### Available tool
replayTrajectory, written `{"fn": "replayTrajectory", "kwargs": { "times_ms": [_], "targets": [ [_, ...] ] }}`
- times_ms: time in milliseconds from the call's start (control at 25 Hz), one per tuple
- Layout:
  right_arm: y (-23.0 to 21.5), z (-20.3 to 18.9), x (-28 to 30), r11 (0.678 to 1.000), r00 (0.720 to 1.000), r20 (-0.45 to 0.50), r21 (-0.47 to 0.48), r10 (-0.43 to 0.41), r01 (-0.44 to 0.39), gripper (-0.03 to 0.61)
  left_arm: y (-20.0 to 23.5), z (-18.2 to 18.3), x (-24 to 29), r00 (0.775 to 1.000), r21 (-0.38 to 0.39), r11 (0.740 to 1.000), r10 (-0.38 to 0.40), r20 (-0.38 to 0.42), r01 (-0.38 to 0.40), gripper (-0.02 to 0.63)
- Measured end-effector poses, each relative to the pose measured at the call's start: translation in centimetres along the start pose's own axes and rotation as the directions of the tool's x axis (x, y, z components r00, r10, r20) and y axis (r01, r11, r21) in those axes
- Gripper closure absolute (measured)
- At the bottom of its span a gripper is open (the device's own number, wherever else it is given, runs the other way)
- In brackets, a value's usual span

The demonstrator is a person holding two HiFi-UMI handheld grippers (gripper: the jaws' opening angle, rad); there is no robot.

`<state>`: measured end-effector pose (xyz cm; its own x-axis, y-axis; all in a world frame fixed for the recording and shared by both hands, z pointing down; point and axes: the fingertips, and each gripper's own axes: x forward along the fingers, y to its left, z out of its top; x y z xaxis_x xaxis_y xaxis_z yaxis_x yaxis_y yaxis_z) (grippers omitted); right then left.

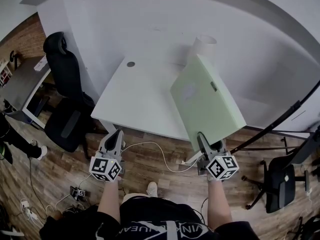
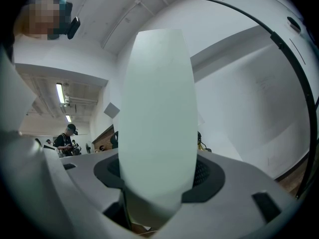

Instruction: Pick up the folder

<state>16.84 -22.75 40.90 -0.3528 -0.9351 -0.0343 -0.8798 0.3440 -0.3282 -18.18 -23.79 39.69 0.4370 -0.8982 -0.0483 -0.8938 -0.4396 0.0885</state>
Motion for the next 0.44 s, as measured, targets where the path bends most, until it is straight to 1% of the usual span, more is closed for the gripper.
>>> {"fn": "replayTrajectory", "kwargs": {
  "times_ms": [440],
  "targets": [
    [-0.33, -0.85, 0.14, 1.0, 1.0, -0.02, -0.01, -0.002, 0.002, 0.284, 0.01, -0.48, 0.23, 1.0, -0.002, 1.0, 0.004, -0.015, -0.004, 0.601]
  ]
}}
